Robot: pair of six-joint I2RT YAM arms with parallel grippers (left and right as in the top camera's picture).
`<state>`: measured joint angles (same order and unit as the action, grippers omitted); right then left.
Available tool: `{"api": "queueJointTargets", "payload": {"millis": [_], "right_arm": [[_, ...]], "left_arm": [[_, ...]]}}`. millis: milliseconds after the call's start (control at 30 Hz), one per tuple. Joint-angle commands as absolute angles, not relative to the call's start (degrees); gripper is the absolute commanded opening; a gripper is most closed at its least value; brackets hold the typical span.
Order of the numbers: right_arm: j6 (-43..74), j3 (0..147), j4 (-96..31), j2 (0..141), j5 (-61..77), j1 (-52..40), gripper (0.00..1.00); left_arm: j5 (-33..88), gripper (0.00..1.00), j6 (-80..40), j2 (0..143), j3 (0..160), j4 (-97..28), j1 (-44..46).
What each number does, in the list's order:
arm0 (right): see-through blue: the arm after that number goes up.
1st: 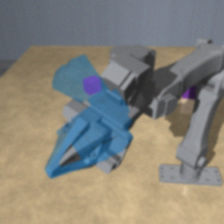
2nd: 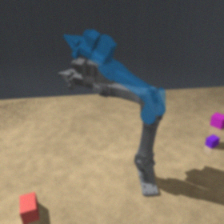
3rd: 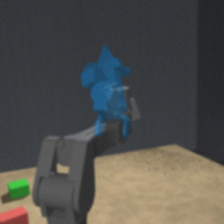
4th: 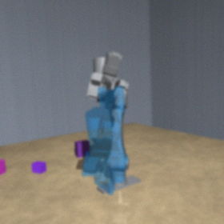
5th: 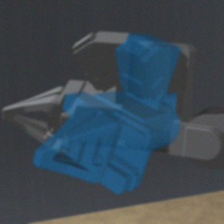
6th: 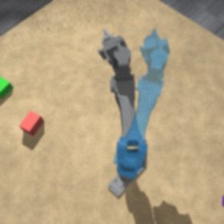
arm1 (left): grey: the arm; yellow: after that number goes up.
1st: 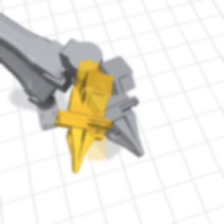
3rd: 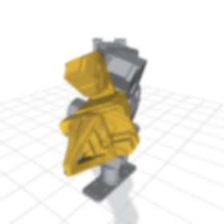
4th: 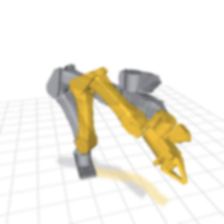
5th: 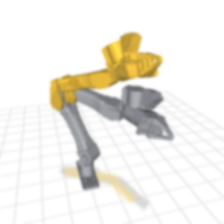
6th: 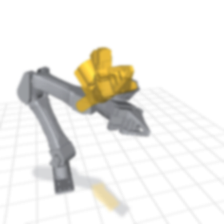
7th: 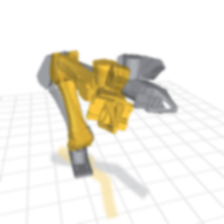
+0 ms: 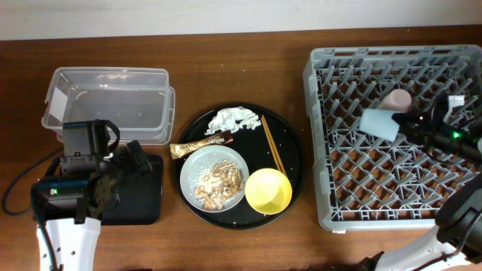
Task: Sort waste into correct bins and load items into the dishwasher rack
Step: 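Carry the blue cup into the rack and set it down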
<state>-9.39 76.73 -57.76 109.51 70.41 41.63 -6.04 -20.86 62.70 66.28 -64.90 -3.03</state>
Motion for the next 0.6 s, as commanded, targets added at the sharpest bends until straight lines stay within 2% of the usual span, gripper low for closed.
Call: {"api": "queueJointTargets", "payload": {"millis": [0,33,133,200,300,367,433,567], "right_arm": [[-9.98,76.18,-57.91,110.02,61.04,41.98,0.04],[-9.98,76.18,-58.19,110.02,62.04,41.98,0.04],[-10.04,76.18,-58.96,110.02,80.73,41.95,0.04],[-10.02,76.18,-59.0,110.02,85.38,40.77,0.04],[-10.2,76.16,-57.58,110.02,85.73,35.55,0.04],[-8.16,76.16,-53.58,110.02,81.1,32.12,0.04],[-4.27,76.18,-51.53,110.02,73.89,31.51,0.04],[-3.95,76.16,-51.92,110.02,67.96,33.43,0.04]], "left_arm": [[-6.31,0.99,-21.85,62.52,66.89,-64.84,-3.16],[-6.31,0.99,-21.85,62.5,66.89,-64.84,-3.16],[-6.31,0.99,-21.85,62.5,66.89,-64.84,-3.16],[-6.31,0.99,-21.85,62.52,66.89,-64.84,-3.16],[-6.28,0.99,-21.85,62.52,66.89,-64.84,-3.16],[-6.28,0.99,-21.85,62.5,66.89,-64.84,-3.16],[-6.31,0.99,-21.85,62.5,66.89,-64.84,-3.16],[-6.31,0.99,-21.85,62.5,66.89,-64.84,-3.16]]}}
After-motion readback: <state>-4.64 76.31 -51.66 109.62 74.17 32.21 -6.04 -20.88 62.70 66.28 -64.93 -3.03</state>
